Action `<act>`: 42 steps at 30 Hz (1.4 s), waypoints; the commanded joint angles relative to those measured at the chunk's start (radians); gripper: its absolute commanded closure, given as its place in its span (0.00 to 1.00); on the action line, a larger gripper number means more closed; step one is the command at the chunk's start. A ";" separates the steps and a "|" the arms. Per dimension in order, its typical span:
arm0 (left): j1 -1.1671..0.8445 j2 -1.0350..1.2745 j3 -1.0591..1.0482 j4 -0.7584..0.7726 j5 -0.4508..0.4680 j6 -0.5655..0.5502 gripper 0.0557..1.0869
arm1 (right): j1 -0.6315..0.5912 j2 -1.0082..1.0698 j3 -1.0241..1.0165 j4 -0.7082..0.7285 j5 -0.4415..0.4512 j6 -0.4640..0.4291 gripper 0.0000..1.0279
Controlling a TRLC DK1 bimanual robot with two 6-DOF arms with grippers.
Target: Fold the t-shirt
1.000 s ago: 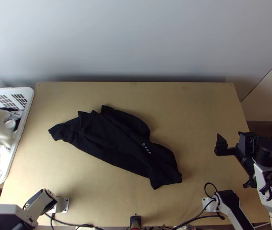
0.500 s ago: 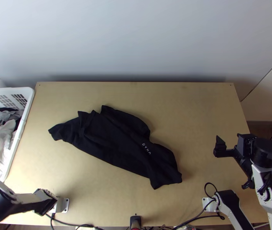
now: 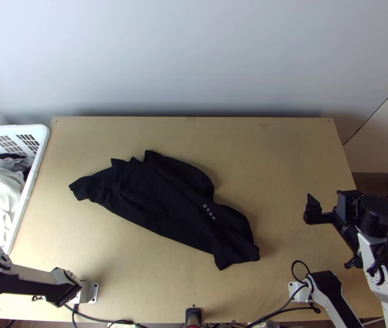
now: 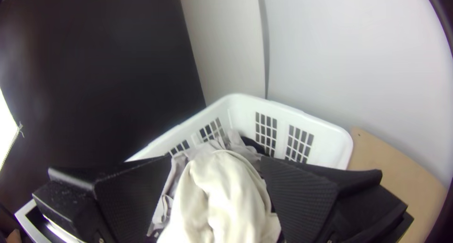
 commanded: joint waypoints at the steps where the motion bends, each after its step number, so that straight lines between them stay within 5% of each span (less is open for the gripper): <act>1: -0.112 -0.071 -0.003 -0.301 0.016 -0.011 0.05 | 0.003 0.022 0.005 0.002 -0.001 -0.003 0.04; 13: -0.625 -0.422 0.007 -0.826 0.016 -0.140 0.05 | 0.067 0.151 0.120 -0.029 -0.002 0.002 0.04; 18: -0.831 -0.460 0.022 -0.982 0.017 -0.177 0.05 | 0.092 0.177 0.152 -0.063 -0.076 0.013 0.04; 42: -1.119 -0.147 -0.003 -0.970 0.057 -0.296 0.14 | 0.130 0.197 0.175 -0.120 -0.126 0.010 0.05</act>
